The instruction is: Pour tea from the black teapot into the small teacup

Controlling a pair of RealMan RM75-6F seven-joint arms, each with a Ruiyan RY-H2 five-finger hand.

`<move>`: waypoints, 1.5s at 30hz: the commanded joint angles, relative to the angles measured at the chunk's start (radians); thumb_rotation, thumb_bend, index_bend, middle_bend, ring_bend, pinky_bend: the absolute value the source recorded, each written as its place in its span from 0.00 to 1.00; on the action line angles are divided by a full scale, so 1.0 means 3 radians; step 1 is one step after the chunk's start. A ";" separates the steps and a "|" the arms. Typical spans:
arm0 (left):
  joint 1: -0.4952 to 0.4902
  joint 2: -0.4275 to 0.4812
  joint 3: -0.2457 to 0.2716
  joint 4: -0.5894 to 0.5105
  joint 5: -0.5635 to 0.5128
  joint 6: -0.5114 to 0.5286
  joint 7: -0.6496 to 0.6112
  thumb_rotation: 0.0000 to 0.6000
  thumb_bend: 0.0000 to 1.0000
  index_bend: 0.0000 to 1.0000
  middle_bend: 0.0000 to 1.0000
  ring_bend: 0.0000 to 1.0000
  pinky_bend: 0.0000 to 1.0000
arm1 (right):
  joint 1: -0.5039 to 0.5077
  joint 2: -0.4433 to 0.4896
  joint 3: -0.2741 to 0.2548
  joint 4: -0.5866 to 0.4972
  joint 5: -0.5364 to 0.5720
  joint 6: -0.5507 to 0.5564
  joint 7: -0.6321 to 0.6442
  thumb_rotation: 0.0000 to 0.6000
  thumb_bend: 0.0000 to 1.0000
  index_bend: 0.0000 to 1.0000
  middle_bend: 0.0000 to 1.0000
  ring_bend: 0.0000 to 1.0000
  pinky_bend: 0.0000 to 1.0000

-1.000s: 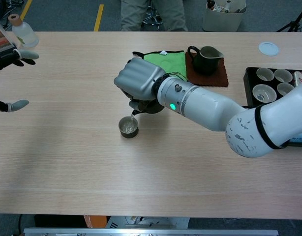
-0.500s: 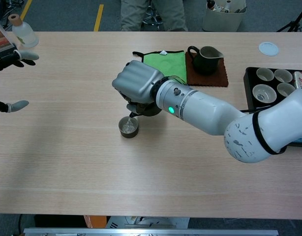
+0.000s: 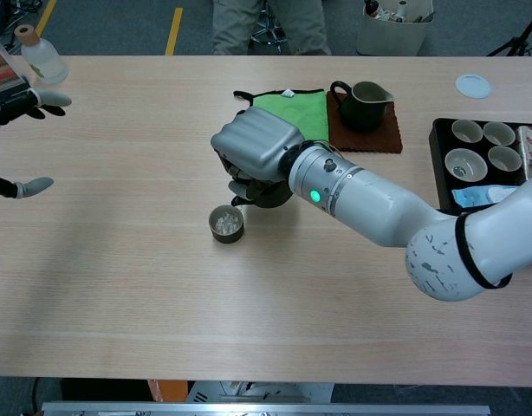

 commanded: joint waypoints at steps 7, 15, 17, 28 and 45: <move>-0.0010 -0.0014 -0.0002 -0.0019 -0.0012 -0.0021 0.0049 1.00 0.25 0.13 0.20 0.21 0.17 | -0.0273 -0.0080 0.0055 0.0097 -0.0266 0.0085 0.0498 0.96 0.38 1.00 1.00 0.97 0.24; -0.0029 -0.0030 -0.0005 -0.0040 -0.0026 -0.0052 0.0100 1.00 0.25 0.13 0.20 0.21 0.17 | -0.0457 0.0039 0.0080 0.0040 -0.0443 0.0096 0.0814 0.96 0.37 1.00 1.00 0.97 0.25; -0.0036 -0.0036 -0.0005 -0.0041 -0.0029 -0.0064 0.0111 1.00 0.25 0.13 0.20 0.21 0.17 | -0.0511 0.0105 0.0071 -0.0009 -0.0497 0.0115 0.0870 0.96 0.37 1.00 1.00 0.97 0.25; -0.0071 -0.0072 -0.0005 -0.0024 -0.0036 -0.0119 0.0128 1.00 0.25 0.13 0.20 0.21 0.17 | -0.0884 0.0513 -0.0089 -0.0222 -0.0892 0.0231 0.1352 0.96 0.37 1.00 1.00 0.97 0.25; -0.0121 -0.0124 -0.0001 -0.0002 -0.0073 -0.0196 0.0169 1.00 0.25 0.13 0.20 0.21 0.17 | -0.1375 0.0707 -0.0322 0.0067 -0.1407 0.0306 0.2097 0.96 0.37 1.00 1.00 0.96 0.25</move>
